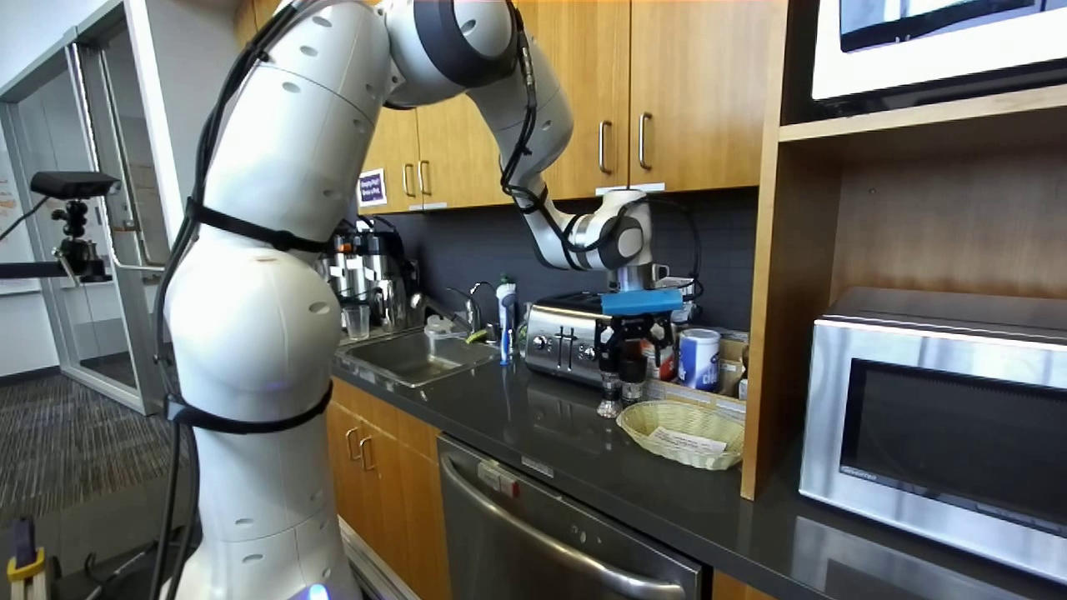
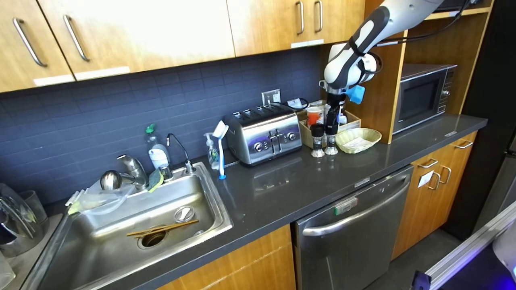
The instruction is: Put the spice bottle into the box
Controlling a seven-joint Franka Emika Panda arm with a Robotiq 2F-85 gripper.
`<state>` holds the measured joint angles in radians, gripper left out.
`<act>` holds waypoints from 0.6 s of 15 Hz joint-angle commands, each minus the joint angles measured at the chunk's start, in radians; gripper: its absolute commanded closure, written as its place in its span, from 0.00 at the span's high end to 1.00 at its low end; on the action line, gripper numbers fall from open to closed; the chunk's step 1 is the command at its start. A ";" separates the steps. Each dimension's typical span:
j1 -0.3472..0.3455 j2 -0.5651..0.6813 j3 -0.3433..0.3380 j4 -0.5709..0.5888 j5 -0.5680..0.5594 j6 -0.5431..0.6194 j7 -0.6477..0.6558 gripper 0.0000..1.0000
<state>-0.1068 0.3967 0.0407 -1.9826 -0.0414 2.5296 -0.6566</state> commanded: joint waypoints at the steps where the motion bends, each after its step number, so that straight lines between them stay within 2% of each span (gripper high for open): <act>1: -0.011 0.017 0.011 0.019 -0.014 0.008 -0.014 1.00; 2: -0.012 0.018 0.012 0.019 -0.012 0.010 -0.014 0.75; 4: -0.013 0.019 0.014 0.018 -0.011 0.016 -0.022 0.68; 8: -0.014 0.018 0.016 0.019 -0.008 0.017 -0.025 0.40; 9: -0.014 0.018 0.017 0.018 -0.008 0.018 -0.025 0.40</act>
<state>-0.1069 0.4065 0.0438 -1.9759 -0.0414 2.5339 -0.6635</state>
